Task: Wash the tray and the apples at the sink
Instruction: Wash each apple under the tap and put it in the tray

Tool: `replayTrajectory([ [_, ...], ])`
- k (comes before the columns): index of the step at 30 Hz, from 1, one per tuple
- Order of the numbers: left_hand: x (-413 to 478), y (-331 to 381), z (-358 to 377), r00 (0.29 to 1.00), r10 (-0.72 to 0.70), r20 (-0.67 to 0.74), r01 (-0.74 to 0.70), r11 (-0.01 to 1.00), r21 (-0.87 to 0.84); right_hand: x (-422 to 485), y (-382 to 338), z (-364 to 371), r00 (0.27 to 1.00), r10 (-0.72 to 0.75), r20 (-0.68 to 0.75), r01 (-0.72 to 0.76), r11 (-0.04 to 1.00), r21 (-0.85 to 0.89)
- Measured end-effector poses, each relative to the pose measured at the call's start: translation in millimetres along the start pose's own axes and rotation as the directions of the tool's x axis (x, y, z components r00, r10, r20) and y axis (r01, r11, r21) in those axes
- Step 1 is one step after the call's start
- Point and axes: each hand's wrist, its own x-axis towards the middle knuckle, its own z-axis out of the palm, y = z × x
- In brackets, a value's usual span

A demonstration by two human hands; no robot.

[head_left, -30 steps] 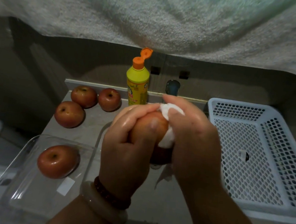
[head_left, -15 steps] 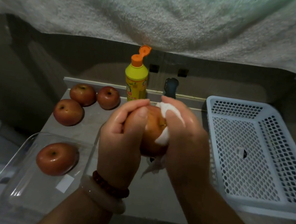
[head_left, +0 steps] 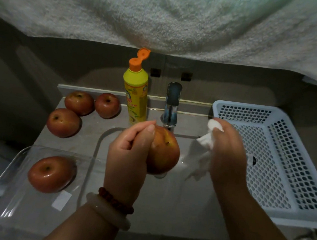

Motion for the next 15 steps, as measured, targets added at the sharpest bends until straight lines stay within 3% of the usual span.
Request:
replayTrajectory([
  [3,5,-12,4,0.985,-0.171,0.030,0.173,0.980,-0.099,11,0,-14,0.997,0.072,-0.018,-0.075,0.982,-0.174],
  [5,6,-14,7,0.974,-0.224,0.024,0.225,0.965,-0.134,18,0,-19,0.999,0.031,-0.040,-0.041,0.961,-0.273],
  [9,7,-19,9,0.978,-0.207,0.027,0.209,0.974,-0.092,40,15,-18,0.992,-0.121,-0.040,0.090,0.888,-0.452],
  [15,6,-19,6,0.972,-0.233,0.019,0.233,0.961,-0.152,58,38,-20,0.980,-0.198,-0.026,0.147,0.800,-0.581],
])
